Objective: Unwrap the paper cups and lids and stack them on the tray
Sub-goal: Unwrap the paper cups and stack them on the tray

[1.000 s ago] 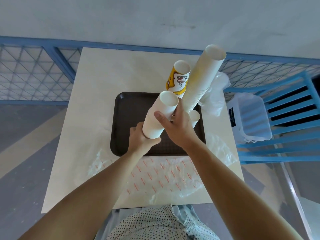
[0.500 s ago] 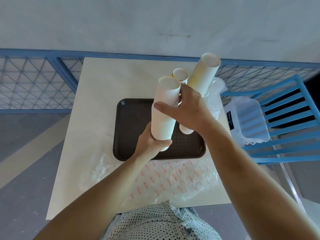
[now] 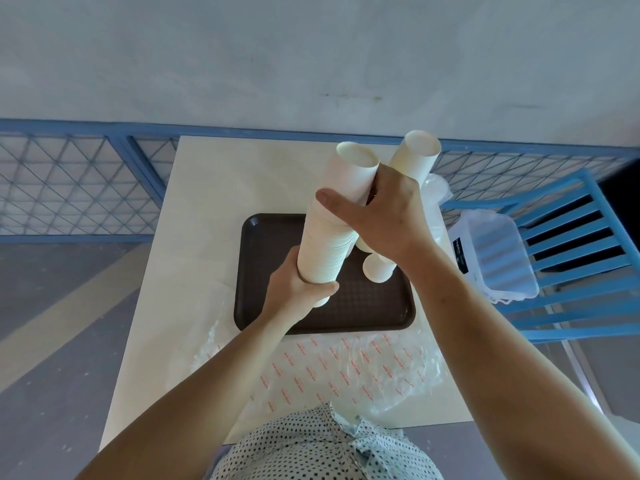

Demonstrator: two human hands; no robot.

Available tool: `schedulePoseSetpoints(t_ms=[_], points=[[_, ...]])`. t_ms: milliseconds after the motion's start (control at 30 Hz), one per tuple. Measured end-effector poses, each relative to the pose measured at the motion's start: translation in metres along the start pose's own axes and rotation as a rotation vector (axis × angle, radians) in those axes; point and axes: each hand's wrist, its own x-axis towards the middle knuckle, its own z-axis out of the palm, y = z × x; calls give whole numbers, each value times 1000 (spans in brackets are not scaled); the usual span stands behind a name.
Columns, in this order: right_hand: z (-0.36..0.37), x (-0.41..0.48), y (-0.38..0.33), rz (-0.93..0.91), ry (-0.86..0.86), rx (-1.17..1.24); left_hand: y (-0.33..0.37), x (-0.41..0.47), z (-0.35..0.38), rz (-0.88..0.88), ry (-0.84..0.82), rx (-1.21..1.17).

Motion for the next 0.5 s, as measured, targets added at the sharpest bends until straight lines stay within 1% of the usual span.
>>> schedulePoseSetpoints(t_ms=[133,333,500], points=[[3,0,0,6,37,23,0,1,-3,-11,6,15],[-1,0,-3,66,118,77,2,3,-5,-26,15,29],[-6,-3,6,178,158,235,1,1,-1,-37,6,51]])
